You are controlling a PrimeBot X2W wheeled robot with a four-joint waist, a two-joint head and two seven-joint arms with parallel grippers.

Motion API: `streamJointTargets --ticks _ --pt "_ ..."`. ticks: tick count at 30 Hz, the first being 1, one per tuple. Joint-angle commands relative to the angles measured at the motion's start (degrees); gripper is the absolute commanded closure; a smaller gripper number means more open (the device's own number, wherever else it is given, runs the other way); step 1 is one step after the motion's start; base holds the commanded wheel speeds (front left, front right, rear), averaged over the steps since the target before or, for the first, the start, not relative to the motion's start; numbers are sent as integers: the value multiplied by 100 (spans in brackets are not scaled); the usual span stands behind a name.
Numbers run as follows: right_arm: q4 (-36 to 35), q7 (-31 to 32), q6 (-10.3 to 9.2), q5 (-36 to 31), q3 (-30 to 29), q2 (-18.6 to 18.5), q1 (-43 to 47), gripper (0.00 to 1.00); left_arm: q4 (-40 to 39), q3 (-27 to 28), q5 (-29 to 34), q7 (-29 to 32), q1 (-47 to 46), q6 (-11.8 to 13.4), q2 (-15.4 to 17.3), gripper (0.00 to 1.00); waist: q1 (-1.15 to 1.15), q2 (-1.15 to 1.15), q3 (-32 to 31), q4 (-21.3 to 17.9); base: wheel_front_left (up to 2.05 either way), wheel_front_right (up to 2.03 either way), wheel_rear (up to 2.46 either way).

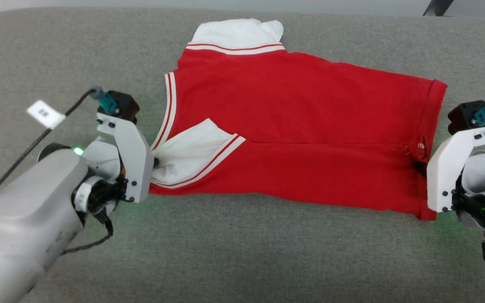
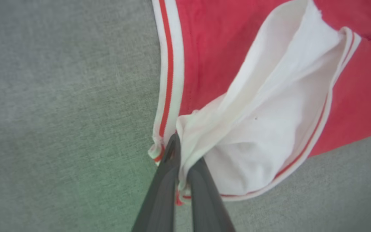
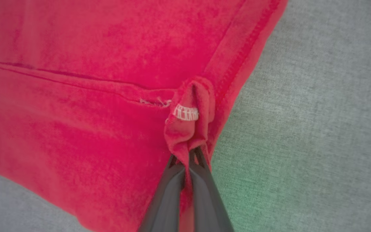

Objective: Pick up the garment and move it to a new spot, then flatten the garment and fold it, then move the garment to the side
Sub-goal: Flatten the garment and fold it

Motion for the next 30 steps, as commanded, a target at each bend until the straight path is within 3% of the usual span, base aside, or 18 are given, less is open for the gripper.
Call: streamJointTargets --ticks 1,5,7,8,9,21,30 --pt "63 5 -9 -10 47 18 -76 100 131 -41 -52 138 -90 -45 -46 95 0 0 28 -8 0 0 0" --pt "292 -74 -9 -51 138 77 -241 100 585 -156 -153 644 -302 -218 -231 95 0 0 70 -28 0 0 0" --pt "402 -111 -9 -58 168 110 -327 100 784 -178 -175 777 -434 -301 -314 65 0 0 87 -36 0 0 0" --pt "451 -127 -9 -61 183 122 -363 100 872 -162 -187 809 -513 -323 -352 40 0 0 95 -41 0 0 0" --pt "510 -155 -9 -59 195 129 -392 100 954 -158 -160 824 -594 -359 -384 0 0 0 100 -43 0 0 0" --pt "1040 -204 -9 -65 334 171 -663 100 1444 -95 -21 833 -1211 -521 -492 0 0 0 75 -10 0 0 0" --pt "1747 30 -10 -361 222 274 -780 100 1426 -95 -95 835 -1073 -515 -512 0 0 0 -47 82 0 0 0"
